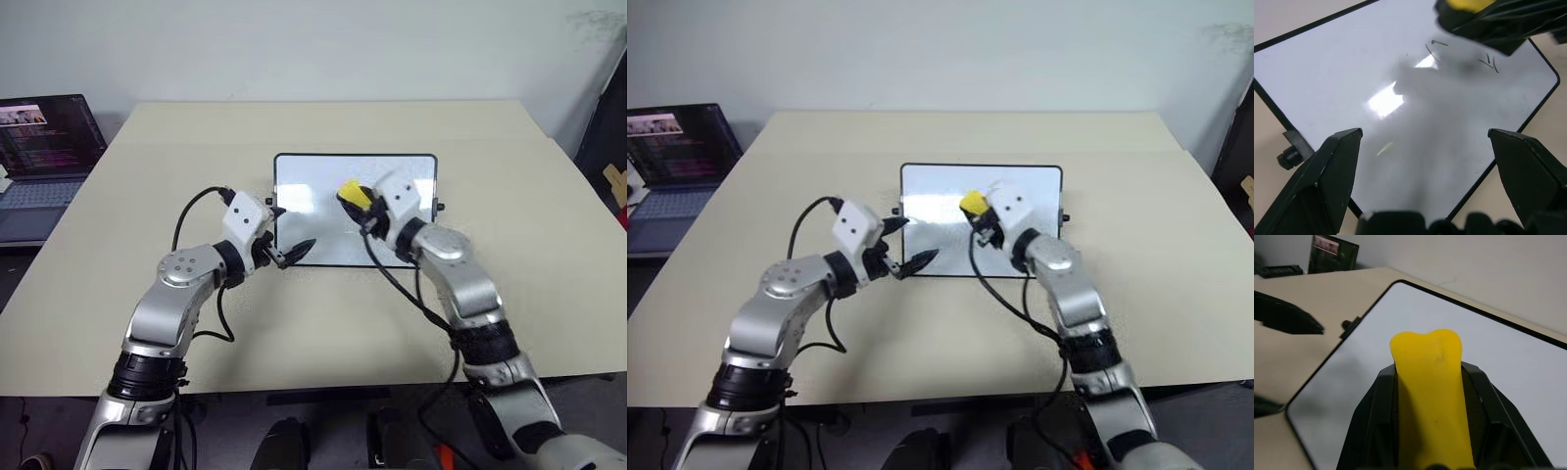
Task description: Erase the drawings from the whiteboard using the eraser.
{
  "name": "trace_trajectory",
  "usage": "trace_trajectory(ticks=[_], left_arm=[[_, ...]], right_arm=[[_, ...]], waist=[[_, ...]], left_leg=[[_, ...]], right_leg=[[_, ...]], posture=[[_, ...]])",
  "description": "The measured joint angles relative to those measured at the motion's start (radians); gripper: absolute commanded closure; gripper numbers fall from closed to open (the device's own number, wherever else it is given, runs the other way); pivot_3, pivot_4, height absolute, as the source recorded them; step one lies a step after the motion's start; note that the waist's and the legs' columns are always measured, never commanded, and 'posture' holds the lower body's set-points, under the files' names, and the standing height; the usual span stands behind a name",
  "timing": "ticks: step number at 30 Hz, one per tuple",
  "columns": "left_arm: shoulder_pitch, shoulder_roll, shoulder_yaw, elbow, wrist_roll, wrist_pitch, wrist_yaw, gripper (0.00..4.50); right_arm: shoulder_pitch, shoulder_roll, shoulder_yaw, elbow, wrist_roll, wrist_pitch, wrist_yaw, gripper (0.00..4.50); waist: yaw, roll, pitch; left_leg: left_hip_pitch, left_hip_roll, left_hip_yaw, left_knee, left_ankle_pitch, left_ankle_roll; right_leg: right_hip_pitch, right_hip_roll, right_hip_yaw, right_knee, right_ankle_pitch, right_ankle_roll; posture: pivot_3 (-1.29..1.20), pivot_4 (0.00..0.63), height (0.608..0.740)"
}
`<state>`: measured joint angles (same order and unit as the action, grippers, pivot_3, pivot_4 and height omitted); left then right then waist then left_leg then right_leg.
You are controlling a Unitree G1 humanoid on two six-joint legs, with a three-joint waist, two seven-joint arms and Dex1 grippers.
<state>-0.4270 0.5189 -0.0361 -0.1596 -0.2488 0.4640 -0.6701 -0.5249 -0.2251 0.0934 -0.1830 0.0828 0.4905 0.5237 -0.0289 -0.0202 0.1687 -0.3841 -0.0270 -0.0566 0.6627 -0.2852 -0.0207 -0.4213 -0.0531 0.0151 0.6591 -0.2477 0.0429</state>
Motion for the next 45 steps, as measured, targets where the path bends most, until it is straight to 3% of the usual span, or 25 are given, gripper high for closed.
trace_trajectory(ticks=[9, 17, 20, 26, 36, 45], left_arm=[[-0.016, -0.006, -0.003, 0.013, 0.001, -0.02, -0.01, 0.0], [-0.025, -0.008, -0.007, 0.052, 0.005, -0.033, -0.023, 0.0], [-0.059, -0.012, -0.016, 0.075, 0.008, -0.04, -0.028, 0.0], [-0.098, -0.024, -0.023, 0.128, 0.028, -0.059, -0.02, 0.0], [-0.108, -0.052, -0.048, 0.129, 0.0, -0.061, -0.098, 0.0], [-0.108, -0.067, -0.047, 0.123, -0.002, -0.06, -0.103, 0.0]], right_arm=[[0.366, -0.143, -0.084, -0.301, 0.062, 0.15, -0.021, 3.19], [0.42, -0.15, -0.042, -0.323, -0.054, 0.055, -0.145, 3.19], [0.381, -0.153, 0.011, -0.287, -0.112, -0.002, -0.17, 3.19], [0.141, -0.079, 0.108, -0.072, -0.185, -0.077, -0.2, 3.19], [-0.199, 0.0, 0.109, 0.431, -0.235, -0.263, -0.306, 3.19], [-0.198, 0.049, 0.165, 0.534, -0.259, -0.323, -0.247, 3.19]], waist=[[-0.004, 0.0, 0.0], [-0.002, 0.0, 0.0], [-0.002, -0.001, 0.0], [-0.004, -0.001, 0.0], [-0.003, -0.001, 0.0], [-0.01, -0.001, 0.0]], left_leg=[[0.002, 0.0, 0.001, 0.0, 0.0, 0.0], [0.003, 0.0, 0.001, 0.001, 0.0, 0.0], [0.003, 0.0, 0.002, 0.001, 0.0, 0.0], [0.004, 0.0, 0.002, 0.001, 0.0, 0.0], [0.002, 0.0, 0.002, 0.001, 0.001, -0.001], [0.004, 0.0, 0.003, 0.002, 0.0, 0.0]], right_leg=[[0.001, 0.001, 0.001, 0.002, 0.0, 0.0], [0.002, 0.004, 0.001, 0.003, 0.0, 0.0], [0.002, 0.004, 0.001, 0.003, 0.0, 0.0], [0.002, 0.005, 0.001, 0.003, 0.0, 0.0], [0.001, 0.004, 0.001, 0.002, 0.0, 0.0], [0.001, 0.004, 0.002, 0.005, 0.0, 0.0]], posture=[[0.0, 0.15, 0.74], [0.0, 0.15, 0.74], [0.0, 0.15, 0.74], [0.0, 0.15, 0.74], [0.0, 0.15, 0.74], [0.0, 0.15, 0.74]])
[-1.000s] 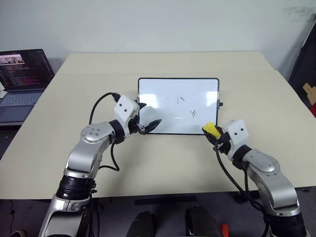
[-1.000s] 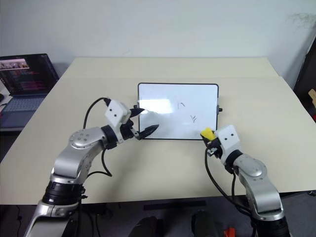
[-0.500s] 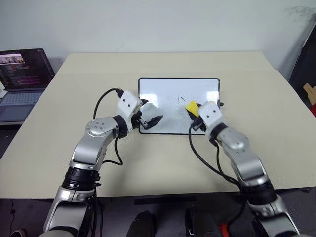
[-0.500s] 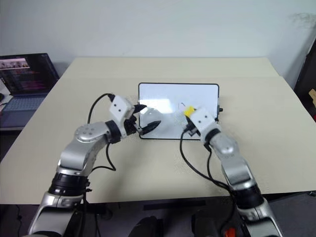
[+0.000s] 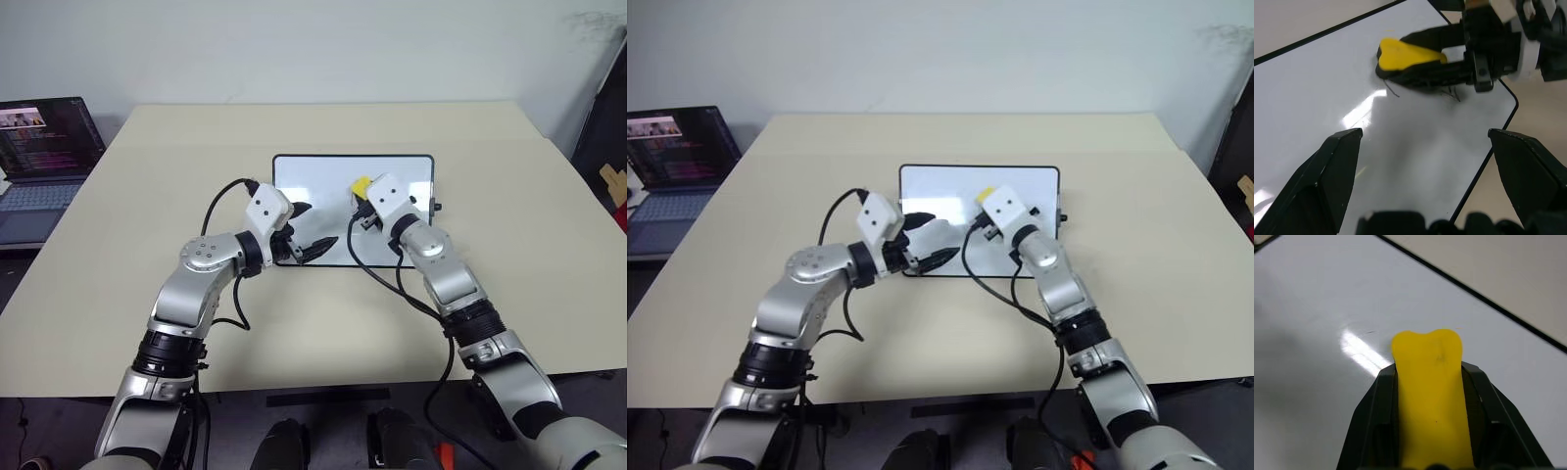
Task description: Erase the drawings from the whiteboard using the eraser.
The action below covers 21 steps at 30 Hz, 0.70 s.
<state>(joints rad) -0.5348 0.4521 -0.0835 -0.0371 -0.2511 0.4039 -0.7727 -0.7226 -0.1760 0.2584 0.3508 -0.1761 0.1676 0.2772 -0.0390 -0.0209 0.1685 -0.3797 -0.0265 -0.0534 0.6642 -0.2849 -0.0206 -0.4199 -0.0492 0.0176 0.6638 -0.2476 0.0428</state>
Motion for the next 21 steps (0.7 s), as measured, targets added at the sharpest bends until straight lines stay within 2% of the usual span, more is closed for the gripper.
trace_trajectory(ticks=[4, 8, 14, 21], left_arm=[[0.0, -0.002, 0.0, -0.004, 0.0, 0.0, 0.002, 0.0], [0.0, -0.005, 0.0, -0.006, 0.0, 0.0, 0.004, 0.0], [0.003, -0.005, 0.0, -0.011, 0.0, 0.002, 0.008, 0.0], [0.012, -0.011, 0.0, -0.034, -0.001, 0.005, 0.017, 0.0]], right_arm=[[0.042, 0.0, 0.045, -0.023, -0.024, 0.001, 0.03, 3.19], [0.041, -0.001, 0.044, -0.01, -0.042, 0.013, -0.001, 3.19], [-0.014, -0.023, -0.022, 0.021, -0.05, 0.028, -0.1, 3.19], [-0.01, -0.036, -0.039, 0.01, -0.052, 0.034, -0.103, 3.19]], waist=[[-0.001, 0.0, -0.001], [0.004, 0.0, 0.0], [0.011, -0.001, -0.001], [0.009, -0.001, -0.001]], left_leg=[[0.003, 0.0, 0.0, 0.001, 0.0, 0.0], [0.015, -0.001, -0.001, -0.001, 0.0, 0.0], [0.015, -0.001, -0.002, 0.0, 0.0, 0.001], [0.015, -0.001, -0.001, 0.0, 0.0, 0.001]], right_leg=[[0.004, 0.0, 0.0, 0.001, 0.0, 0.0], [0.016, 0.0, -0.001, -0.001, 0.0, 0.0], [0.016, 0.0, -0.001, -0.001, 0.0, 0.0], [0.016, 0.0, -0.001, -0.001, 0.0, 0.0]], posture=[[0.0, 0.15, 0.74], [0.0, 0.15, 0.74], [0.0, 0.15, 0.74], [0.0, 0.15, 0.74]])
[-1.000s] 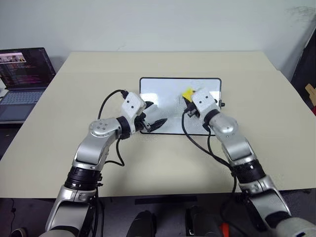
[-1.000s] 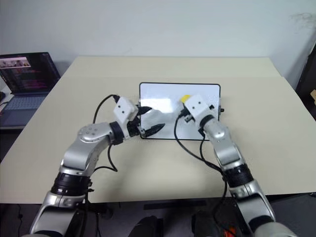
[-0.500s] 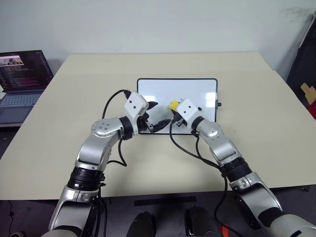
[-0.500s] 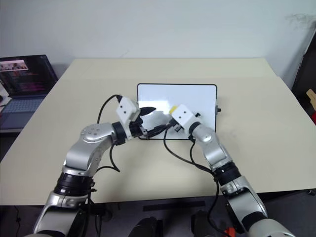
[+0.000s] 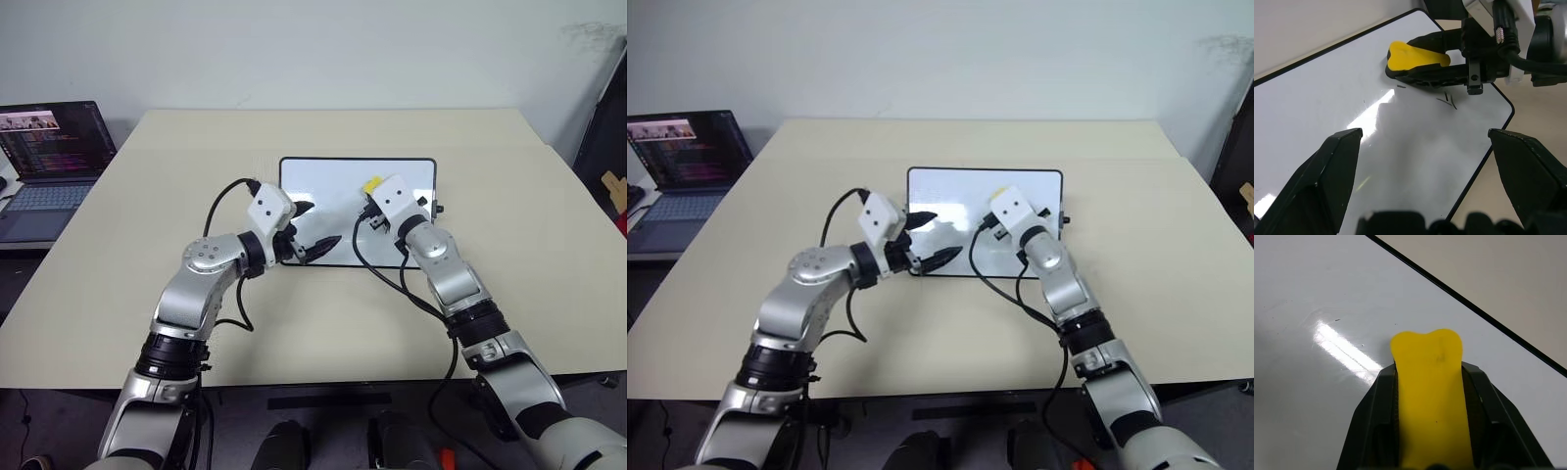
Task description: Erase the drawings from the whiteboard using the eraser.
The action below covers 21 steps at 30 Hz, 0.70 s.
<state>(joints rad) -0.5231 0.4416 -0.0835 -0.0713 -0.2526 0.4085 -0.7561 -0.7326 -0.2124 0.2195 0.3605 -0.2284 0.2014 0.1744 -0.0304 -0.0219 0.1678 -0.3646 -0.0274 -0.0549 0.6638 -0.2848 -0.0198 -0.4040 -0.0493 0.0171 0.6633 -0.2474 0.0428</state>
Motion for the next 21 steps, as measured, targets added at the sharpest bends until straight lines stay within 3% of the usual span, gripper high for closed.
trace_trajectory(ticks=[11, 21], left_arm=[[0.006, -0.005, 0.0, -0.008, -0.001, 0.004, 0.002, 0.0], [0.008, -0.005, 0.0, -0.015, -0.002, 0.008, 0.003, 0.0]], right_arm=[[0.077, -0.007, 0.078, -0.095, -0.028, 0.071, 0.139, 3.19], [0.014, 0.011, 0.017, -0.04, -0.022, 0.04, 0.037, 3.19]], waist=[[-0.009, -0.001, -0.001], [-0.003, -0.001, 0.0]], left_leg=[[0.001, 0.001, 0.0, 0.0, 0.0, 0.0], [0.0, 0.001, 0.0, 0.0, 0.0, 0.0]], right_leg=[[0.001, 0.001, 0.0, 0.0, 0.0, 0.0], [0.0, 0.001, 0.0, 0.0, 0.0, 0.0]], posture=[[0.0, 0.15, 0.74], [0.0, 0.15, 0.74]])
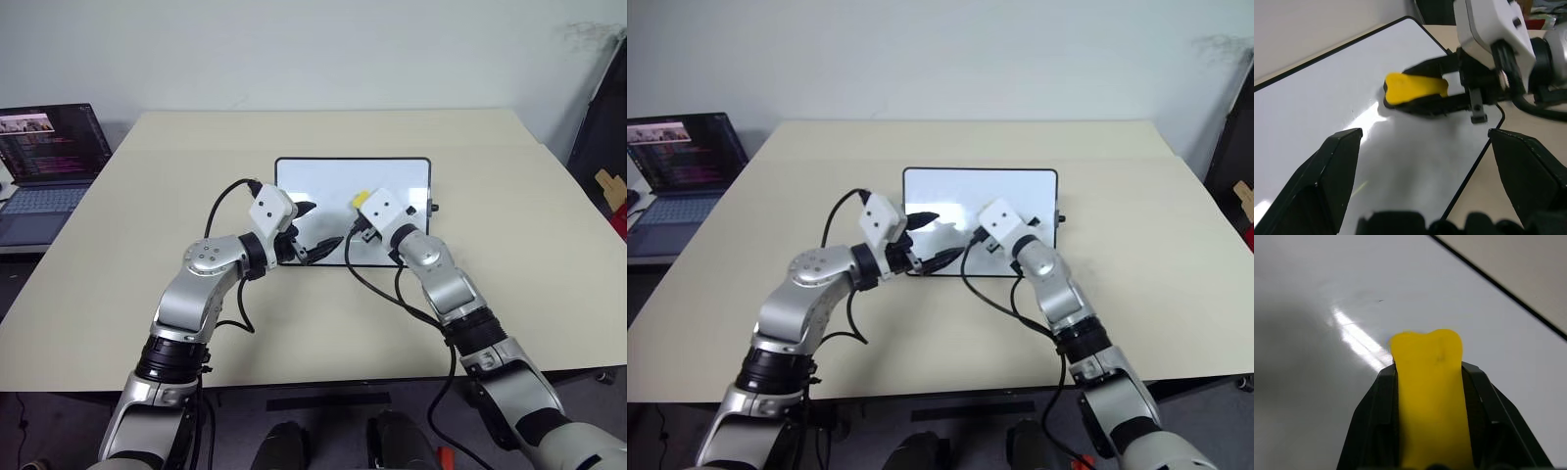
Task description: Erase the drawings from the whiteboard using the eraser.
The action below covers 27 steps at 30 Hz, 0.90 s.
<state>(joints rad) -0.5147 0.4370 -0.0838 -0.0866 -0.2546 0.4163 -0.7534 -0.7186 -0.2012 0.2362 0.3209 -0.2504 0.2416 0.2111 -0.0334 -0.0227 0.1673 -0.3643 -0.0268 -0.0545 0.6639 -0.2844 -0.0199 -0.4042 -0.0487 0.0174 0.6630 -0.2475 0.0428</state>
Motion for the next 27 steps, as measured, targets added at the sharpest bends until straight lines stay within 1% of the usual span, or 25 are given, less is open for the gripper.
trace_trajectory(ticks=[4, 7, 9, 11, 13, 18, 21, 24, 27], left_arm=[[0.006, 0.0, 0.0, 0.0, 0.0, 0.01, 0.002, 0.0], [0.019, 0.0, 0.001, -0.007, -0.001, 0.017, 0.008, 0.0], [0.031, 0.001, 0.0, -0.019, -0.001, 0.021, 0.012, 0.0], [0.048, 0.008, 0.001, -0.035, -0.002, 0.021, 0.009, 0.0], [0.069, 0.023, 0.006, -0.04, -0.003, 0.021, 0.004, 0.0], [0.086, 0.03, 0.014, -0.041, -0.009, 0.021, 0.004, 0.0], [0.096, 0.025, 0.025, -0.04, -0.019, 0.021, 0.02, 0.0], [0.112, 0.023, 0.033, -0.04, -0.024, 0.018, 0.021, 0.0], [0.116, 0.022, 0.031, -0.04, -0.024, 0.017, 0.02, 0.0]], right_arm=[[-0.003, 0.023, -0.057, -0.009, 0.056, 0.009, 0.005, 3.19], [0.018, 0.085, -0.159, -0.122, 0.203, 0.105, 0.038, 3.19], [0.026, 0.092, -0.206, -0.214, 0.279, 0.169, 0.06, 3.2], [0.073, 0.049, -0.255, -0.371, 0.371, 0.256, 0.116, 3.2], [0.136, -0.013, -0.284, -0.48, 0.428, 0.315, 0.165, 3.2], [0.327, -0.155, -0.345, -0.66, 0.51, 0.402, 0.247, 3.2], [0.429, -0.214, -0.381, -0.722, 0.514, 0.393, 0.257, 3.2], [0.575, -0.299, -0.369, -0.77, 0.451, 0.301, 0.276, 3.2], [0.66, -0.302, -0.357, -0.78, 0.419, 0.25, 0.27, 3.2]], waist=[[0.001, 0.0, 0.0], [0.001, 0.001, 0.001], [0.001, 0.001, 0.001], [0.005, 0.001, 0.001], [0.01, 0.001, 0.001], [0.009, 0.001, 0.001], [0.006, 0.001, 0.001], [0.003, 0.001, 0.001], [0.002, 0.001, 0.001]], left_leg=[[-0.001, 0.0, 0.0, -0.002, 0.0, 0.0], [-0.005, 0.002, -0.001, -0.002, -0.001, 0.0], [-0.009, 0.002, -0.001, -0.002, -0.001, 0.0], [-0.017, 0.001, -0.003, -0.002, -0.001, 0.0], [-0.02, 0.0, -0.004, -0.002, -0.001, 0.0], [-0.021, 0.0, -0.003, -0.002, -0.002, 0.002], [-0.02, 0.0, -0.002, -0.002, -0.002, 0.002], [-0.019, 0.0, -0.001, -0.002, -0.002, 0.002], [-0.018, 0.0, 0.0, -0.001, -0.002, 0.002]], right_leg=[[-0.001, 0.0, 0.0, -0.001, 0.0, 0.0], [-0.004, -0.002, 0.0, -0.003, 0.0, 0.0], [-0.007, -0.002, -0.001, -0.004, 0.0, 0.0], [-0.013, -0.003, -0.002, -0.006, 0.0, 0.0], [-0.016, -0.004, -0.002, -0.006, -0.001, 0.0], [-0.015, -0.004, -0.003, -0.007, -0.001, 0.001], [-0.015, -0.004, -0.002, -0.006, -0.001, 0.001], [-0.015, -0.004, -0.002, -0.006, -0.001, 0.002], [-0.015, -0.003, -0.001, -0.005, -0.001, 0.002]], posture=[[0.0, 0.15, 0.74], [0.0, 0.15, 0.74], [0.0, 0.15, 0.74], [0.0, 0.15, 0.74], [0.0, 0.15, 0.74], [0.0, 0.15, 0.74], [0.0, 0.15, 0.74], [0.0, 0.15, 0.74], [0.0, 0.15, 0.74]])
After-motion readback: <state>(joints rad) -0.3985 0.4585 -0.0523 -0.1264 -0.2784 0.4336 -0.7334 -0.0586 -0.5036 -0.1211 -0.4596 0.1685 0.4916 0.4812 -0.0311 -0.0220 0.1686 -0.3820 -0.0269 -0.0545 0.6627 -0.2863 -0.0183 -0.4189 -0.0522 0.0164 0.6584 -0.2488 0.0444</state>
